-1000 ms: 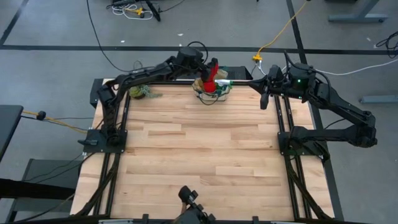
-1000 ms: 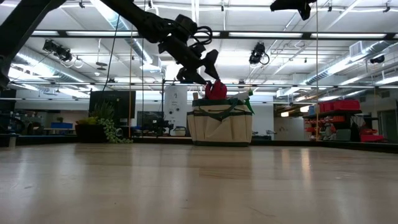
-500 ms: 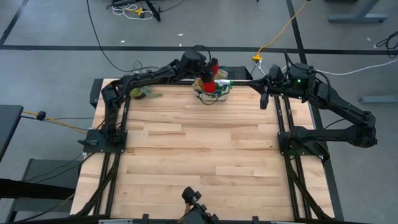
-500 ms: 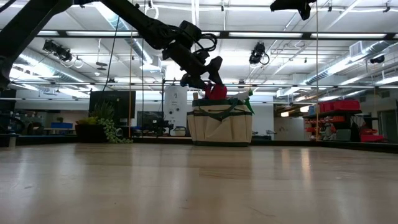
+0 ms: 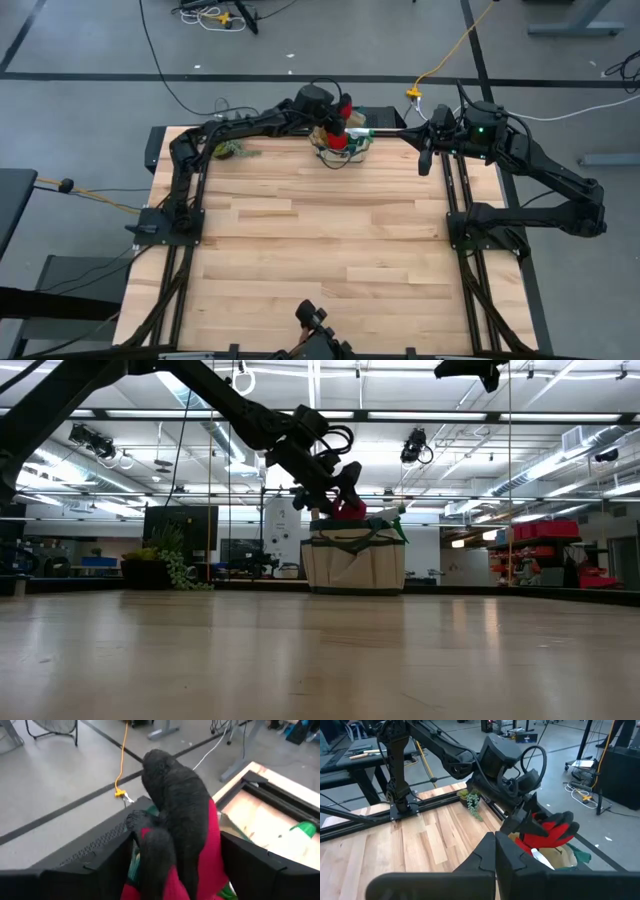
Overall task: Pick & Place Garden tools in Gardening bag
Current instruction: Put the red gloves into the white gardening bag
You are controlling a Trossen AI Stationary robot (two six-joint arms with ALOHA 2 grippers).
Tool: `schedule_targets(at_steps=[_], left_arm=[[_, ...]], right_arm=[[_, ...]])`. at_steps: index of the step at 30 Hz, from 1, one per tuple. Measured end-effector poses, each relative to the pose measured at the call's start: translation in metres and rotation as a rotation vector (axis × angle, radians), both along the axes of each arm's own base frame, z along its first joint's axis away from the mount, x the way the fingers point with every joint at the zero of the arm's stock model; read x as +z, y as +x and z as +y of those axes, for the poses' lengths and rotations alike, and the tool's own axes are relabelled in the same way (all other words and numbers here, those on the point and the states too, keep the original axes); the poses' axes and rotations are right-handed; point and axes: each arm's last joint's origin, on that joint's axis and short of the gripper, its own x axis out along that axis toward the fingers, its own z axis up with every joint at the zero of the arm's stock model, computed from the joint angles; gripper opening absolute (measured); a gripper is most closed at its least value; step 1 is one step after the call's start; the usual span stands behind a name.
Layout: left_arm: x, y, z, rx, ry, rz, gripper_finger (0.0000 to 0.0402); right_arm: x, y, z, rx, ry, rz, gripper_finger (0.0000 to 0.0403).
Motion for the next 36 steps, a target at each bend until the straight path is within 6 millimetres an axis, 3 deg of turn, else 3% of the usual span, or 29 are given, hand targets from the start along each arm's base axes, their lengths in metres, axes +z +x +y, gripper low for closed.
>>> schedule_targets(at_steps=[28, 36], left_arm=[[-0.001, 0.000, 0.000, -0.064, 0.092, 0.086, 0.0021], [0.015, -0.004, -0.003, -0.099, 0.099, 0.040, 0.0011]], right_arm=[[0.000, 0.000, -0.001, -0.023, -0.004, 0.002, 0.0000], [0.000, 0.000, -0.001, -0.022, -0.006, 0.004, 0.0000]])
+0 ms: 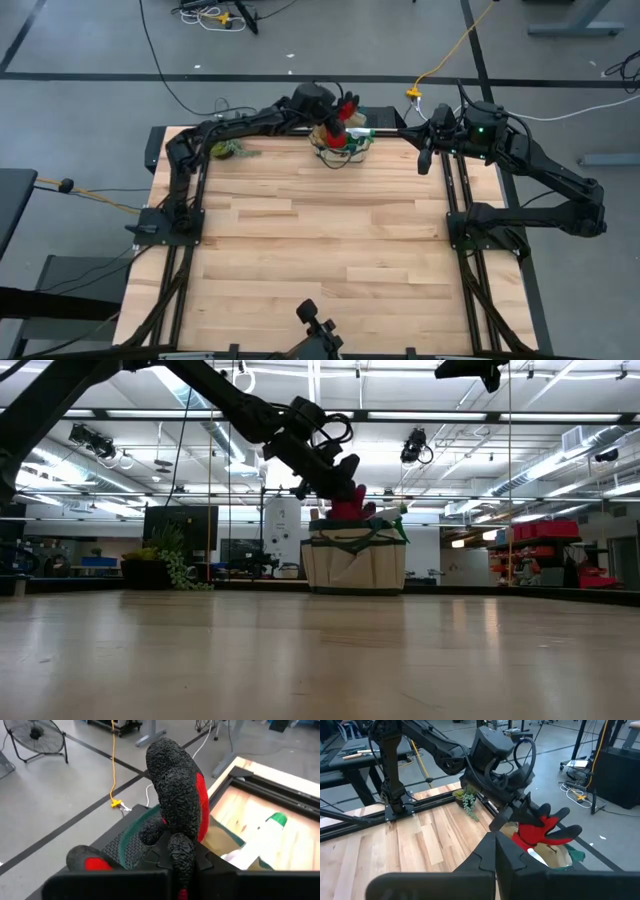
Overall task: Pick & Place Garden tools in Gardening bag
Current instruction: Put the red gloves into the white gardening bag
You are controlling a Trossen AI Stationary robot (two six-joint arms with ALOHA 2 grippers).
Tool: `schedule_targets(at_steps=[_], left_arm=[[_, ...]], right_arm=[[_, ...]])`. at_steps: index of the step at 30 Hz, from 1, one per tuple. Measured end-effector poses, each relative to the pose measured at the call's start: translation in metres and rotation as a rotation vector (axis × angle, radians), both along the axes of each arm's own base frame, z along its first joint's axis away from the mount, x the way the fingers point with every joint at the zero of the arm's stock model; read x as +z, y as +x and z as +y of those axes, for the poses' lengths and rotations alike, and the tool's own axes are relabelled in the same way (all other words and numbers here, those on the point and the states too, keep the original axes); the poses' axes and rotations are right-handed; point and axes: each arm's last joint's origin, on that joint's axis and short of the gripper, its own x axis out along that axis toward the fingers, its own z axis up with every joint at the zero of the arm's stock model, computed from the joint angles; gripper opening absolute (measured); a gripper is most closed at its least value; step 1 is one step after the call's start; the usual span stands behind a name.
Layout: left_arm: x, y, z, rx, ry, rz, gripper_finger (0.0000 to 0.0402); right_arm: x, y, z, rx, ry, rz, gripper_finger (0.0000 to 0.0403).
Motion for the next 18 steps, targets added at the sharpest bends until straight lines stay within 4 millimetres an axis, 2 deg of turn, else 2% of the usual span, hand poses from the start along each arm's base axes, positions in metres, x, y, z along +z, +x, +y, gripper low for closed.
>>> schedule_targets(at_steps=[7, 18], left_arm=[[0.015, -0.003, -0.005, -0.031, 0.068, 0.002, 0.0011], [0.019, 0.009, -0.023, -0.198, 0.275, 0.097, 0.0011]], right_arm=[[0.000, 0.000, 0.000, 0.000, -0.002, 0.001, 0.0000], [0.000, 0.000, 0.000, 0.001, -0.003, 0.001, 0.0000]])
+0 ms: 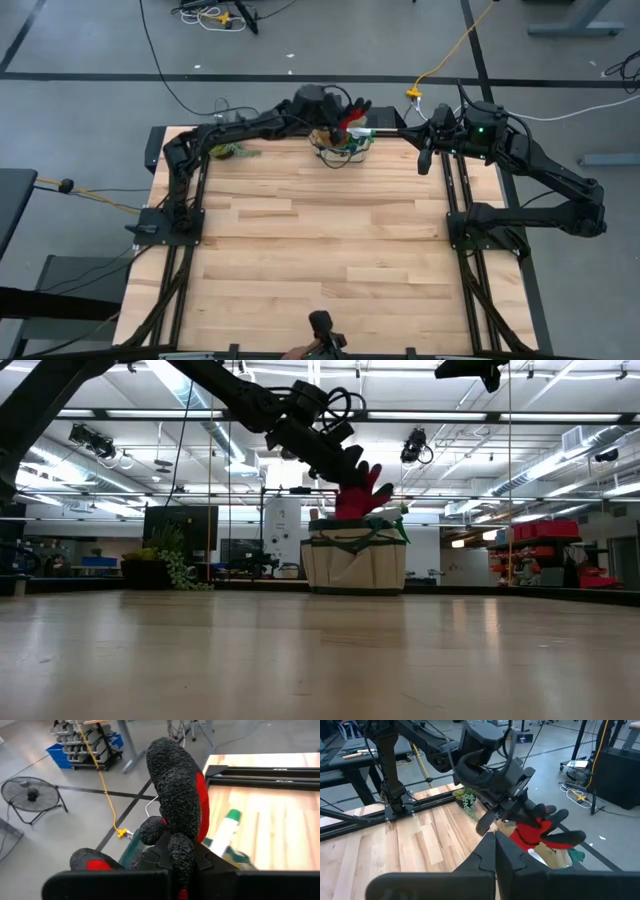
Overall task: Pick & Place Garden tools in Gardening bag
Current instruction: Put the red gloves into the white gardening bag
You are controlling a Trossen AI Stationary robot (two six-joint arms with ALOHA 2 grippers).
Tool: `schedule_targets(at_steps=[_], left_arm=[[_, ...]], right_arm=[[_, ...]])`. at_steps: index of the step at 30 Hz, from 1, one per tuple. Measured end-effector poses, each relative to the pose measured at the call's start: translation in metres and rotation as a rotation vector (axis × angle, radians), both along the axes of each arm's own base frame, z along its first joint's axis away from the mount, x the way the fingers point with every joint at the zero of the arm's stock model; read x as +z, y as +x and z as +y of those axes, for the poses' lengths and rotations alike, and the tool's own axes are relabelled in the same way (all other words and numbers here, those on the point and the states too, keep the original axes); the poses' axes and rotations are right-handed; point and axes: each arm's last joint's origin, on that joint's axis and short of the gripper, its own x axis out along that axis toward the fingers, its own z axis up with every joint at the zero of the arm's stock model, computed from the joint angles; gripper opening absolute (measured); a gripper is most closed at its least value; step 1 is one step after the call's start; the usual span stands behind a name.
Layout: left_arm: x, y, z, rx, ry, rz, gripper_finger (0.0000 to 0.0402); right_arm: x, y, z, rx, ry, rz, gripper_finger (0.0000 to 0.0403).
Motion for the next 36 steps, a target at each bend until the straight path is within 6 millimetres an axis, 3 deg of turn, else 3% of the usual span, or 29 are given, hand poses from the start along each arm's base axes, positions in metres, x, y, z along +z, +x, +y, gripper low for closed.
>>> schedule_targets(at_steps=[13, 33, 36], left_arm=[[0.000, -0.009, 0.014, 0.049, 0.005, 0.004, 0.0011], [0.000, -0.008, 0.013, -0.019, 0.068, 0.042, 0.0013], [0.000, -0.008, 0.013, -0.020, 0.069, 0.042, 0.0034]], right_arm=[[0.000, 0.000, 0.000, 0.001, -0.002, 0.001, 0.0000], [0.000, 0.000, 0.000, 0.000, -0.002, 0.000, 0.0000], [0.000, 0.000, 0.000, 0.000, -0.002, 0.000, 0.0000]])
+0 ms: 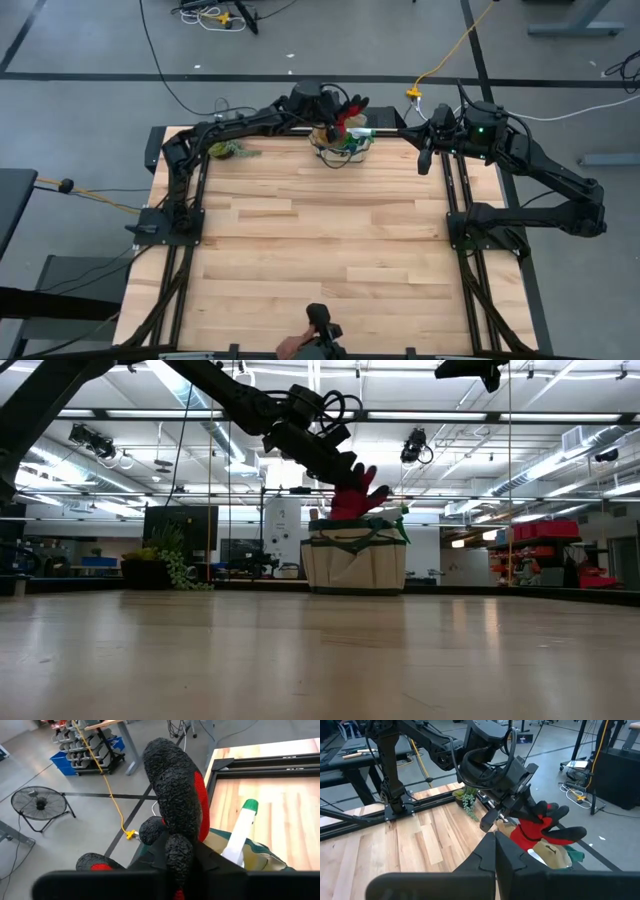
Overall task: Pick & Place Garden tools in Gardening bag
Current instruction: Put the red gloves into the white gardening bag, then return to Home Position
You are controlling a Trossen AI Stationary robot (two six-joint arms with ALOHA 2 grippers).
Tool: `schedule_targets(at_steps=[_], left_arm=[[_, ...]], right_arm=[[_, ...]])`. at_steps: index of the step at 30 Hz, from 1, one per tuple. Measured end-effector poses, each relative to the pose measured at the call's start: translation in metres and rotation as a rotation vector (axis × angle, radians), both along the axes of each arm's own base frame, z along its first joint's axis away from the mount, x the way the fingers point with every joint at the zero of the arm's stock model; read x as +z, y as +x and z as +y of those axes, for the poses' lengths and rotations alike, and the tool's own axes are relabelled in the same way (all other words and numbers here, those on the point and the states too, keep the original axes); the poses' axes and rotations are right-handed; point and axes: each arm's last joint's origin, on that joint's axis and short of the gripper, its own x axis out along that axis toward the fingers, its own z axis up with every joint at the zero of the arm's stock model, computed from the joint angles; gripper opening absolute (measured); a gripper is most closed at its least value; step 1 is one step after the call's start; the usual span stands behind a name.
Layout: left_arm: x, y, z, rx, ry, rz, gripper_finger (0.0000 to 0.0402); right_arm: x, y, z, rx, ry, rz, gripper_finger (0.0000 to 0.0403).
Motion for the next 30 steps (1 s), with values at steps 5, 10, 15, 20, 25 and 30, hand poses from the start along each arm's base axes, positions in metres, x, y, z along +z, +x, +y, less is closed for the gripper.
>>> schedule_targets(at_steps=[5, 10, 15, 20, 25, 30], left_arm=[[0.000, 0.000, 0.001, 0.010, 0.008, 0.005, 0.0090], [0.000, -0.001, 0.001, 0.031, 0.016, 0.009, 0.0153], [0.000, -0.001, 0.001, 0.034, 0.016, 0.007, 0.0211], [0.006, -0.003, 0.000, 0.049, 0.024, 0.000, 0.0234], [0.020, -0.008, -0.002, 0.075, 0.004, -0.055, 0.0225], [0.034, -0.016, -0.006, 0.071, -0.051, -0.098, 0.0200]], right_arm=[[0.000, 0.000, 0.000, 0.000, 0.000, 0.000, 0.0000], [0.000, 0.000, 0.000, 0.000, 0.000, -0.001, 0.0000], [0.000, 0.000, 0.000, 0.000, 0.000, -0.001, 0.0000], [0.000, 0.000, 0.000, 0.000, 0.000, -0.001, 0.0000], [0.000, 0.000, 0.000, 0.001, -0.002, 0.000, 0.0000], [0.000, 0.000, 0.000, 0.005, -0.015, 0.005, 0.0000]])
